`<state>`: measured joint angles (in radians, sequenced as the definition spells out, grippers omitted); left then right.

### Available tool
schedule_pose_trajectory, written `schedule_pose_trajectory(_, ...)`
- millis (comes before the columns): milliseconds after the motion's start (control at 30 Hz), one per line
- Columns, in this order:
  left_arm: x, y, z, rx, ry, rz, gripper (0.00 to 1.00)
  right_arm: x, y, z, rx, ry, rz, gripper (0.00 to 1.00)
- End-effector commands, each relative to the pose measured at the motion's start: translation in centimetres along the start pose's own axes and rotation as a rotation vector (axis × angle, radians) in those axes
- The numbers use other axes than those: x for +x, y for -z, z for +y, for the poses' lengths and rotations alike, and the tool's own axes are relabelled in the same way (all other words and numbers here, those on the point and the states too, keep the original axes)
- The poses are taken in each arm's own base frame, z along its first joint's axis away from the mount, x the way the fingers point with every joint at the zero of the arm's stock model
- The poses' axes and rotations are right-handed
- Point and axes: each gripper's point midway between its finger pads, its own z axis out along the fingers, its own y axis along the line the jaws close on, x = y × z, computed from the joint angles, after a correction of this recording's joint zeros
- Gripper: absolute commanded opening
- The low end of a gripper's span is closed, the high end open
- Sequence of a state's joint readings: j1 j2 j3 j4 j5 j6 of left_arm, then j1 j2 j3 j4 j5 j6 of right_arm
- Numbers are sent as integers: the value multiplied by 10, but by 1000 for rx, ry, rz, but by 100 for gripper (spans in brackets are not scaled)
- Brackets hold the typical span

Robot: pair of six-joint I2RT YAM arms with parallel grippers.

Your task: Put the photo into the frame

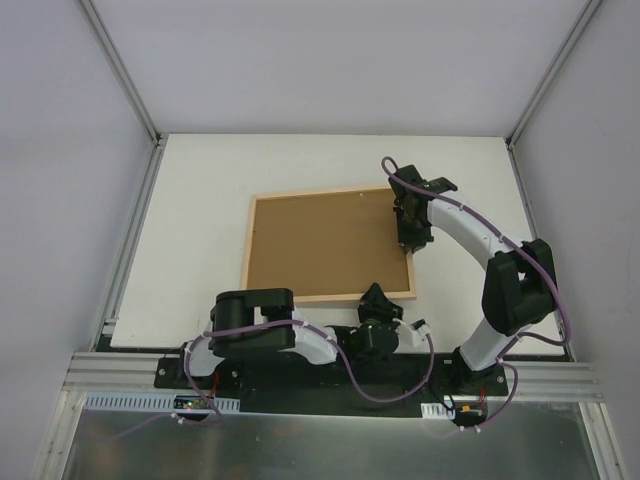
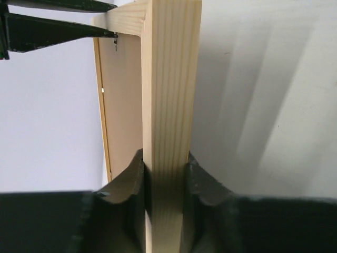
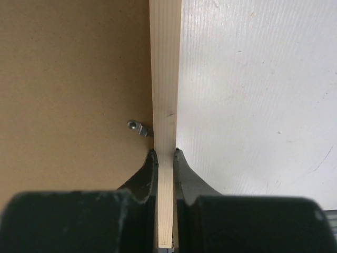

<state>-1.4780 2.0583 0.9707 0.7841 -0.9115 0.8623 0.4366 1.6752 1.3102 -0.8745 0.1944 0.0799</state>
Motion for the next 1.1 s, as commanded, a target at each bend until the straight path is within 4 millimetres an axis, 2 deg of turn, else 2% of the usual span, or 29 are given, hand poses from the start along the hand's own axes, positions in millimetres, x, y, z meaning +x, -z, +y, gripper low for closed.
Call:
schedule_pose_trajectory(0,-4,0,42,-165,67,-22,0,-3,30,-5,-12,-28,-43,0)
schedule_pose_trajectory(33,-5,0,48,-184,67,-27,0,-2,33,-5,-17,-29,-47,0)
schedule_pose_trajectory(67,-9,2,56,-203,71,-35,0,-5,38,-4,-27,-34,-62,6)
schedule_pose_trajectory(100,-11,3,64,-226,71,-42,0,-8,44,-4,-39,-39,-79,17)
schedule_pose_trajectory(200,-27,10,98,-301,93,-75,0,-19,72,-5,-79,-56,-149,61)
schedule_pose_trajectory(267,-36,15,118,-334,92,-95,0,-31,101,-7,-120,-82,-237,75)
schedule_pose_trajectory(367,-46,23,151,-385,114,-111,0,-49,154,-18,-176,-129,-391,88)
schedule_pose_trajectory(500,-56,39,195,-435,159,-134,0,-65,219,-52,-170,-247,-597,94)
schedule_pose_trajectory(567,-61,48,218,-453,183,-143,0,-69,237,-68,-158,-302,-670,95)
schedule_pose_trajectory(633,-66,59,239,-463,211,-153,0,-72,245,-77,-159,-341,-719,96)
schedule_pose_trajectory(733,-74,69,266,-417,238,-155,0,-78,243,-84,-175,-375,-739,96)
schedule_pose_trajectory(800,-77,67,271,-320,232,-131,0,-81,237,-89,-185,-406,-736,97)
schedule_pose_trajectory(933,-72,68,294,-200,285,-96,0,-87,221,-98,-216,-474,-719,97)
schedule_pose_trajectory(1067,-66,70,321,-209,296,-83,0,-87,202,-106,-214,-526,-697,97)
